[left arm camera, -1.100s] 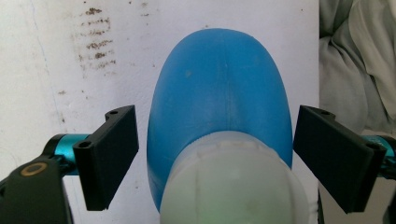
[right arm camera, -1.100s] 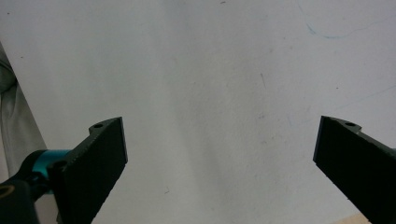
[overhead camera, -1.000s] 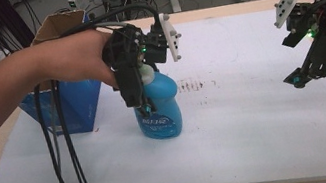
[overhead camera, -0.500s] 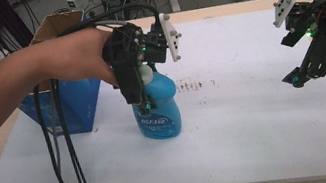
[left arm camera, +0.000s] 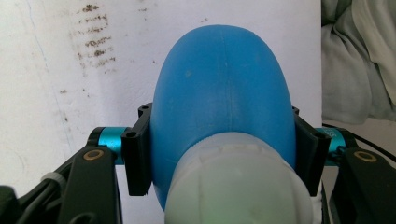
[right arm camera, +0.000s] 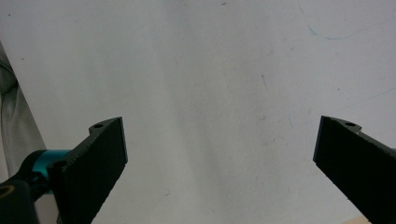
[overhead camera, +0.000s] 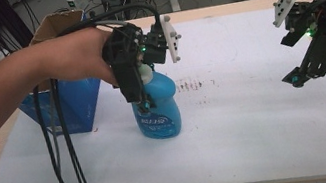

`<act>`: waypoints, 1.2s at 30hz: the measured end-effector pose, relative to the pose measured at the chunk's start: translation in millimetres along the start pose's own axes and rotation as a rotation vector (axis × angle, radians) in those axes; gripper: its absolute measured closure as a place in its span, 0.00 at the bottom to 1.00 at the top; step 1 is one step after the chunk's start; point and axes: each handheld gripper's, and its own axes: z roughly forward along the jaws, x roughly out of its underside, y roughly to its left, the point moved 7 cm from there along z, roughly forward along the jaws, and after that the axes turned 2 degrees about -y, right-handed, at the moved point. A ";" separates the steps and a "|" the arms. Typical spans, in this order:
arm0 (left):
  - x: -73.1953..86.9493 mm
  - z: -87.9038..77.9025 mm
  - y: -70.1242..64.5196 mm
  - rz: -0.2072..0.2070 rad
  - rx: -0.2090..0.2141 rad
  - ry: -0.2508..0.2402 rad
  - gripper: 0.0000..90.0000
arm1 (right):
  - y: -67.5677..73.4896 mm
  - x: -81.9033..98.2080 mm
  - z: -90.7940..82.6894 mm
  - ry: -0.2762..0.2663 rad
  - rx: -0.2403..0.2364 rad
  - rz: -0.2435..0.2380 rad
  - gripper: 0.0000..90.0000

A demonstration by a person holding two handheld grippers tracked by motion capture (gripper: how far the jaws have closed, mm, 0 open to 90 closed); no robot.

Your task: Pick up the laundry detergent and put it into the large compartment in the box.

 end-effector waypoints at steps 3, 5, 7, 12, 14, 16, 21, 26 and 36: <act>-0.1 -0.3 -0.4 0.008 -0.003 0.000 0.42 | 0.0 0.1 0.0 0.000 0.000 0.000 0.02; 0.0 -1.1 -1.2 0.017 -0.005 0.006 0.42 | -0.3 0.3 -0.2 0.000 -0.001 -0.002 0.02; -0.3 -1.6 -2.6 0.022 -0.004 0.014 0.42 | -0.8 0.5 -0.2 -0.002 -0.001 -0.005 0.02; -2.4 -14.8 -3.8 -0.037 0.010 0.017 0.42 | -1.9 2.1 -1.1 -0.004 -0.001 -0.002 0.02; -3.2 -22.5 -4.3 -0.045 0.010 0.016 0.42 | -2.2 2.4 -1.1 -0.009 -0.001 0.002 0.02; -4.0 -30.8 -4.1 -0.055 0.000 0.013 0.42 | -2.3 3.0 -1.4 -0.007 -0.002 0.002 0.02; -5.8 -53.9 -4.5 -0.079 -0.017 0.007 0.42 | -3.1 4.7 -1.2 0.000 0.004 -0.002 0.02; -6.7 -82.1 -5.3 -0.108 -0.030 0.013 0.42 | -3.9 4.8 -2.5 -0.011 0.003 0.001 0.02; -6.5 -132.4 -7.1 -0.173 -0.061 0.019 0.42 | -4.5 6.0 -5.1 -0.022 0.002 0.000 0.02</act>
